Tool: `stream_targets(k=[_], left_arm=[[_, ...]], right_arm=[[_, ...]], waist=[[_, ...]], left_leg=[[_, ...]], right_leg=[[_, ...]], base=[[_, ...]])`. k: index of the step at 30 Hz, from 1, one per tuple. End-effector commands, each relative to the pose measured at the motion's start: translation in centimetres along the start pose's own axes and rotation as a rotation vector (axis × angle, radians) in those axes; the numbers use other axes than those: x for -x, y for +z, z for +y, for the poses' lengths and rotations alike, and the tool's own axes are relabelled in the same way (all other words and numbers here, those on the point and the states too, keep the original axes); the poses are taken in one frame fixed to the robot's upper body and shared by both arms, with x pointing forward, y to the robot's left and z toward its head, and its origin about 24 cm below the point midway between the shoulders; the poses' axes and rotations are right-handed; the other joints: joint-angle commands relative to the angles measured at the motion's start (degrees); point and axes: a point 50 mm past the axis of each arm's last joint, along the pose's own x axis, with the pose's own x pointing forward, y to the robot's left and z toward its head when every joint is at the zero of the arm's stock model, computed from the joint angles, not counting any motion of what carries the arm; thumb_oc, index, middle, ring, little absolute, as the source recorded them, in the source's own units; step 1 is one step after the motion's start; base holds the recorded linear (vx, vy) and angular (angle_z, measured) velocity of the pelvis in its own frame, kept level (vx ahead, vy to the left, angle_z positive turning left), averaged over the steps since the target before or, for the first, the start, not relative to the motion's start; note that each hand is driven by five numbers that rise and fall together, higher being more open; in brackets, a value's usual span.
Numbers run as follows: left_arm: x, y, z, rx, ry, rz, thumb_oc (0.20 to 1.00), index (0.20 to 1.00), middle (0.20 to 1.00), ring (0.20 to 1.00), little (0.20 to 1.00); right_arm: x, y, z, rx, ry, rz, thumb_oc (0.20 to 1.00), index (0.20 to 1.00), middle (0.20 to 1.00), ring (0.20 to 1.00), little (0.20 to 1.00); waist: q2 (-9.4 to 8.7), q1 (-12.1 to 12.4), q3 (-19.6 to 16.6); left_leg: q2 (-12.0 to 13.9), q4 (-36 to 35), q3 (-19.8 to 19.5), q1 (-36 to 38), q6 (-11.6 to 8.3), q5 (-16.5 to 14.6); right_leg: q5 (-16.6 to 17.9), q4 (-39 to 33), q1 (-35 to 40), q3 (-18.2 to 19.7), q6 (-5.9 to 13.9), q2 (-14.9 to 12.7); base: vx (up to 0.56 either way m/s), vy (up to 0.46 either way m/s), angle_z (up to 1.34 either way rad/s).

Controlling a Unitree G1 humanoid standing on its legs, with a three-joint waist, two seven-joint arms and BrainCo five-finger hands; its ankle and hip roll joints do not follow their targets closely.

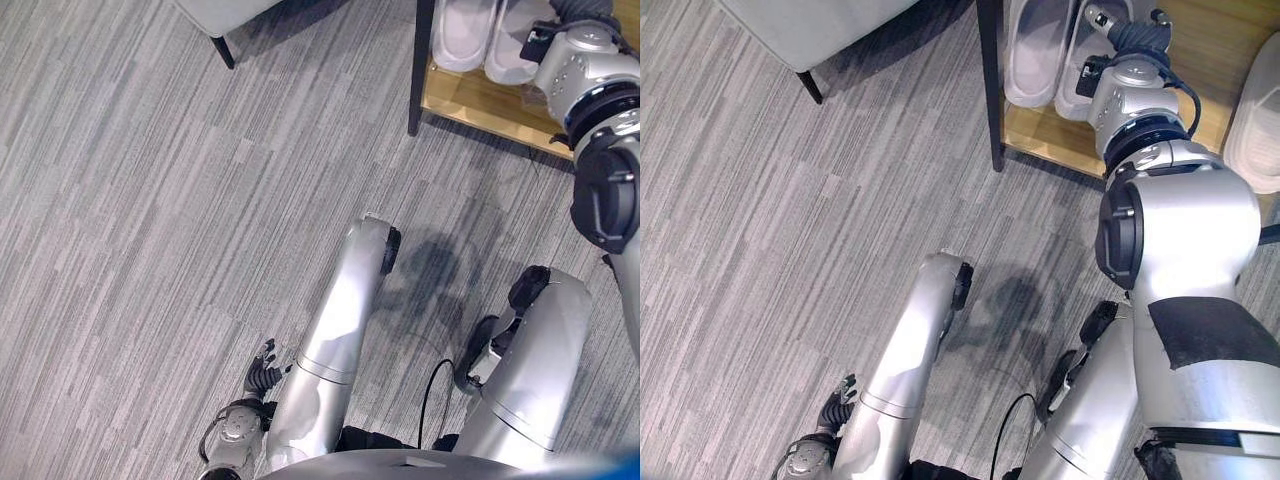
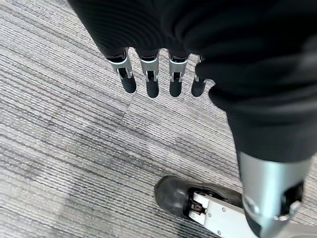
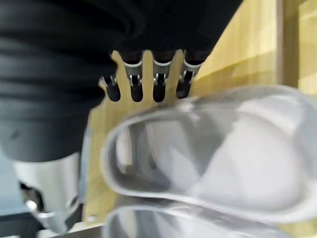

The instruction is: Arrange the slippers neatly on the shoe rack.

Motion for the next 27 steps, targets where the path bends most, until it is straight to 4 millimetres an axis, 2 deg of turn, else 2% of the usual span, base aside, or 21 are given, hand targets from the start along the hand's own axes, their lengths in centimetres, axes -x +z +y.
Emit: stream_targets(k=[1, 7, 12, 13, 19, 20, 22, 24, 27], left_arm=[[-0.6, 1.1, -3.3, 0.001, -0.066, -0.033, 1.0, 1.0, 1.0, 1.0, 1.0], [-0.9, 1.2, -3.3, 0.034, -0.032, -0.026, 1.0, 1.0, 1.0, 1.0, 1.0], [-1.3, 1.5, -3.0, 0.056, -0.001, -0.025, 1.0, 1.0, 1.0, 1.0, 1.0], [-1.5, 1.7, -3.0, 0.077, 0.019, -0.025, 1.0, 1.0, 1.0, 1.0, 1.0], [-2.1, 2.6, -2.8, 0.167, 0.073, -0.035, 1.0, 1.0, 1.0, 1.0, 1.0], [-2.4, 3.2, -2.7, 0.203, 0.092, -0.047, 1.0, 1.0, 1.0, 1.0, 1.0], [-2.5, 3.5, -2.7, 0.22, 0.1, -0.052, 1.0, 1.0, 1.0, 1.0, 1.0], [-2.7, 3.9, -2.5, 0.262, 0.118, -0.063, 1.0, 1.0, 1.0, 1.0, 1.0], [-2.9, 4.6, -2.3, 0.314, 0.151, -0.076, 1.0, 1.0, 1.0, 1.0, 1.0]], right_arm=[[1.0, 3.1, 2.3, -0.049, 0.055, -0.109, 1.0, 1.0, 1.0, 1.0, 1.0], [0.8, 2.2, 1.7, -0.043, 0.018, -0.061, 1.0, 1.0, 1.0, 1.0, 1.0], [1.1, 2.4, 2.6, -0.079, 0.066, -0.067, 1.0, 1.0, 1.0, 1.0, 1.0], [1.6, 2.8, 3.8, -0.108, 0.122, -0.082, 1.0, 1.0, 1.0, 1.0, 1.0], [3.4, 4.0, 7.0, -0.136, 0.293, -0.18, 1.0, 1.0, 1.0, 1.0, 1.0], [4.3, 4.1, 8.2, -0.12, 0.375, -0.231, 1.0, 1.0, 1.0, 1.0, 1.0], [4.8, 3.9, 8.7, -0.112, 0.413, -0.248, 1.0, 1.0, 1.0, 1.0, 1.0], [6.2, 4.6, 9.6, -0.126, 0.496, -0.324, 1.0, 1.0, 1.0, 1.0, 1.0], [8.2, 4.3, 9.9, -0.146, 0.592, -0.38, 1.0, 1.0, 1.0, 1.0, 1.0]], waist=[[0.37, -0.14, -0.43], [0.07, -1.24, -0.43], [-0.56, -2.11, -0.43], [-1.22, -2.9, -0.43], [-3.64, -5.94, -0.43], [-4.32, -6.91, -0.43], [-4.7, -7.51, -0.43], [-5.23, -8.32, -0.43], [-5.61, -9.88, -0.43]], left_leg=[[3.07, 4.97, 2.3, 0.49, 5.99, -6.2], [3.06, 4.42, 2.25, 0.49, 5.86, -5.48], [3.23, 3.62, 2.43, 0.49, 5.76, -4.81], [3.34, 3.12, 2.5, 0.49, 5.79, -4.45], [3.97, 2.02, 2.69, 0.49, 5.51, -3.54], [4.29, 2.11, 2.69, 0.49, 5.49, -3.33], [4.37, 2.02, 2.78, 0.49, 5.44, -3.2], [4.57, 2.15, 2.75, 0.49, 5.34, -3.19], [4.81, 2.31, 2.93, 0.49, 5.33, -3.01]], right_leg=[[14.63, -0.31, -2.47, 0.06, -5.17, 2.06], [14.64, -0.53, -2.47, 0.06, -5.37, 2.41], [15.05, -0.88, -2.47, 0.33, -5.47, 2.85], [15.32, -1.23, -2.47, 0.46, -5.31, 3.03], [15.97, -1.64, -2.47, 1.0, -5.35, 3.79], [16.29, -1.53, -2.47, 1.15, -5.39, 4.1], [16.31, -1.46, -2.47, 1.38, -5.36, 4.21], [16.35, -1.23, -2.47, 1.52, -5.31, 4.5], [16.43, -0.98, -2.47, 1.68, -5.2, 4.64]], base=[[0.0, 0.0, 0.0], [0.0, -0.003, -0.01], [0.0, -0.001, -0.01], [0.0, 0.0, 0.0], [-0.03, -0.011, -0.05], [-0.02, -0.01, -0.04], [-0.01, -0.01, -0.05], [-0.02, 0.0, -0.04], [-0.01, 0.02, -0.11]])
